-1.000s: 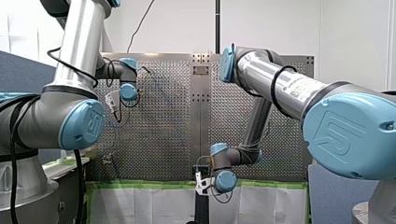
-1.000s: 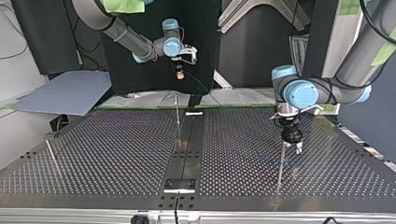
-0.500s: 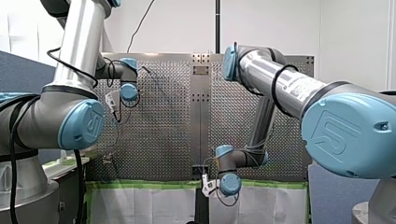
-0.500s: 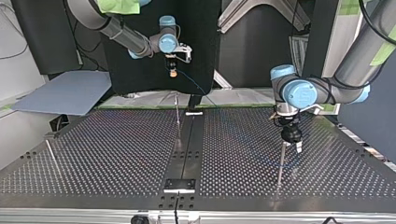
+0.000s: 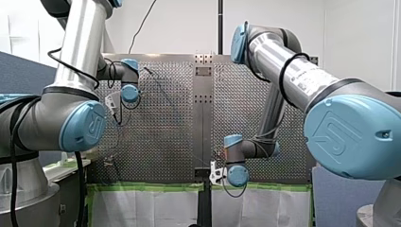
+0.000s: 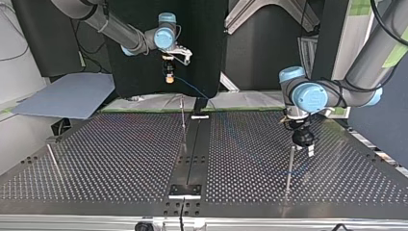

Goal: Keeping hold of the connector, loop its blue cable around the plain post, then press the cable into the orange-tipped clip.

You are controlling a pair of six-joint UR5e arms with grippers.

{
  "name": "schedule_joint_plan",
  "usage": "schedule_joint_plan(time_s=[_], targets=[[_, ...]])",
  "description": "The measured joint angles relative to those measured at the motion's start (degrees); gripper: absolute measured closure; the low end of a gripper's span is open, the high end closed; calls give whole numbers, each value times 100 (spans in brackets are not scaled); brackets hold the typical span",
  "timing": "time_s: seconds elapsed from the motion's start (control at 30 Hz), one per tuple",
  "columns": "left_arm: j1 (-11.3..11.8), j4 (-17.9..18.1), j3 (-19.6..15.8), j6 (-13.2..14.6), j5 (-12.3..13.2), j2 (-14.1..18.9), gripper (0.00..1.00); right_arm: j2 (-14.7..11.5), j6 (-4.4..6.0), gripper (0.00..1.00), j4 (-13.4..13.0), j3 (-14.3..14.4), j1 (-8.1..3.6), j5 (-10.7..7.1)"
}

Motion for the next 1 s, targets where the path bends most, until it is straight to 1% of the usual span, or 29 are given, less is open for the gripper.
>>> schedule_joint_plan(time_s=[0.07, 0.2, 0.33, 0.5, 0.57, 0.67, 0.87, 0.97, 1.0], targets=[[1, -8, -2, -28, -55, 0, 0, -96, -4, 100, -96, 95, -36, 9], [1, -29, -1, -60, -108, -1, 0, -321, -60, 100, -320, 321, -99, 27], [-3, -45, -3, -65, -122, 2, 0, -535, -115, 100, -535, 535, -152, 7], [-21, -54, -7, -69, -127, 2, 0, -811, -283, 100, -826, 825, -210, -41], [-25, -58, -14, -70, -129, 0, 0, -847, -323, 100, -932, 931, -222, -75], [-26, -56, -39, -76, -133, 2, 0, -792, -360, 100, -1113, 1112, -230, -132], [-33, -58, -51, -92, -135, 2, 0, -462, -401, 100, -1494, 1493, -243, -158], [-40, -58, -52, -98, -135, 2, 0, -300, -434, 100, -1679, 1676, -285, -166], [-44, -58, -53, -99, -136, 3, 0, -264, -454, 100, -1747, 1726, -316, -184]])
